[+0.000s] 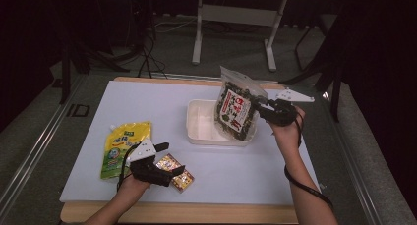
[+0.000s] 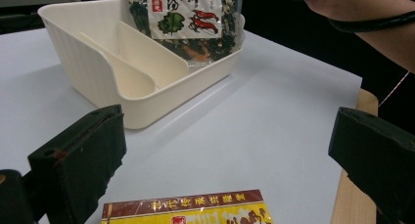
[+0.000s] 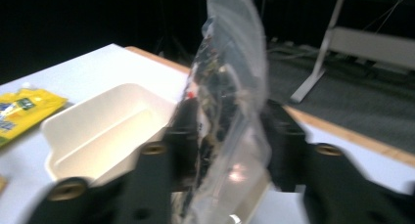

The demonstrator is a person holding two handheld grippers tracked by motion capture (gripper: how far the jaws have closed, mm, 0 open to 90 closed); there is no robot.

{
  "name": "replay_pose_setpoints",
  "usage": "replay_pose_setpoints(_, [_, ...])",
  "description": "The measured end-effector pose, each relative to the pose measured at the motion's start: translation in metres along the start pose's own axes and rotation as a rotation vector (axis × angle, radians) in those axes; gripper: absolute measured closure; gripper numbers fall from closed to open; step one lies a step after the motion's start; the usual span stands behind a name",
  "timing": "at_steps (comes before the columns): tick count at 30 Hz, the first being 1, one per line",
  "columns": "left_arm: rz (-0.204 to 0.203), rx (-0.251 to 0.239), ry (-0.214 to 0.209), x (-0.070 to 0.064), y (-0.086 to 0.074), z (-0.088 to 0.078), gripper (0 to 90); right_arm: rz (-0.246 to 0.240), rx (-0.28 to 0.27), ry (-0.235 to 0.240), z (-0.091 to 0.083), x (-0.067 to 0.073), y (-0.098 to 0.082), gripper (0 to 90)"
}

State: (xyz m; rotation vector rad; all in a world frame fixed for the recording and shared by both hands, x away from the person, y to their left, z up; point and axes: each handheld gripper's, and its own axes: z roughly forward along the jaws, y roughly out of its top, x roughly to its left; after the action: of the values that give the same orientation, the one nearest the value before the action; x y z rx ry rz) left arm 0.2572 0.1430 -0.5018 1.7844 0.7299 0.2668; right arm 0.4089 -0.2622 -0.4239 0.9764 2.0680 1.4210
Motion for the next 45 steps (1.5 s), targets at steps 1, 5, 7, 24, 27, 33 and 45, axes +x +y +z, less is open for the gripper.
replay_pose_setpoints(1, [0.002,0.001,0.000,0.000,0.000,0.000,0.9,0.009,0.007,0.000,0.001,0.000,0.001,49.5])
replay_pose_setpoints(5, [0.003,-0.008,-0.001,0.000,0.001,-0.001,0.9,0.036,0.002,-0.018,-0.005,0.002,0.003,33.8])
replay_pose_setpoints(7, [0.010,-0.013,-0.002,0.000,0.001,-0.002,0.9,0.049,-0.005,-0.019,-0.010,0.003,0.003,26.9])
replay_pose_setpoints(24, [0.073,-0.028,-0.074,-0.003,0.011,-0.009,1.0,-0.006,-0.104,-0.012,-0.092,0.036,0.003,13.8])
replay_pose_setpoints(27, [0.085,-0.006,-0.066,-0.004,0.015,-0.013,1.0,-0.016,-0.105,0.007,-0.100,0.047,0.001,14.4])
replay_pose_setpoints(33, [0.086,0.004,-0.029,0.003,0.022,-0.030,1.0,-0.046,-0.104,0.073,-0.109,0.069,-0.006,16.9])
replay_pose_setpoints(45, [0.049,-0.011,0.133,0.035,0.033,-0.079,3.9,-0.092,-0.112,0.200,-0.117,0.104,-0.020,17.0])
